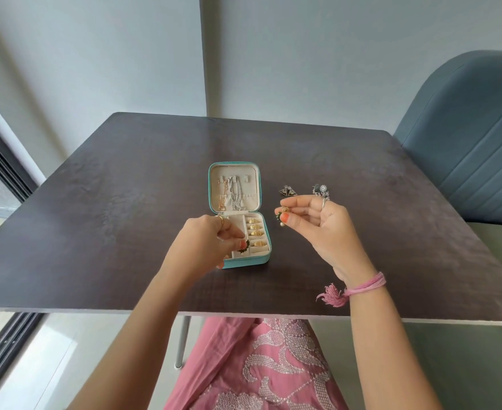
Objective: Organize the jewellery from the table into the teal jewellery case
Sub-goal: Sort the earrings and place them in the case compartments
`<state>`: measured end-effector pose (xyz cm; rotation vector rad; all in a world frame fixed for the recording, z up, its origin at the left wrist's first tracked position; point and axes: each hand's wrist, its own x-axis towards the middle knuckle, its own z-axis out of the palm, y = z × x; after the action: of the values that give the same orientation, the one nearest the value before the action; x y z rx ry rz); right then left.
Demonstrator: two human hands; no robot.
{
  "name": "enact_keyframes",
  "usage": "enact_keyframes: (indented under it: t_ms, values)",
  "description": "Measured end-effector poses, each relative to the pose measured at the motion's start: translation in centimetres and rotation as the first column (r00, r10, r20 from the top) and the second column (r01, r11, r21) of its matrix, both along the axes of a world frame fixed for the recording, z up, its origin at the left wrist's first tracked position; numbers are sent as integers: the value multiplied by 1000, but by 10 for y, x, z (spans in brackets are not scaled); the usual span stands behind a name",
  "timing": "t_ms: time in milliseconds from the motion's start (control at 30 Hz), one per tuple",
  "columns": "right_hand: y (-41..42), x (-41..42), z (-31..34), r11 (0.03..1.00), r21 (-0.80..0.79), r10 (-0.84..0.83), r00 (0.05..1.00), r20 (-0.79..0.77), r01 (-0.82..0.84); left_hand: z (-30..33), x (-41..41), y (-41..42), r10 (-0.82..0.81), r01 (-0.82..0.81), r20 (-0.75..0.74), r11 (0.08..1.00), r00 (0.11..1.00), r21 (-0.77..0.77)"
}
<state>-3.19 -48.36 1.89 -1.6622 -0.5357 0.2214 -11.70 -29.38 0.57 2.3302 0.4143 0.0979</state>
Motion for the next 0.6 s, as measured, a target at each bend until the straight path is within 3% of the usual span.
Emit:
enact_keyframes:
  t_ms: [267, 600]
  values:
    - [2, 1, -2, 1000, -20, 6, 1000, 5, -6, 3, 4, -1, -35, 55, -104, 979, 994, 194]
    - [6, 2, -7, 998, -56, 40, 999, 15, -39, 7, 18, -2, -62, 119, -210, 956, 976, 269]
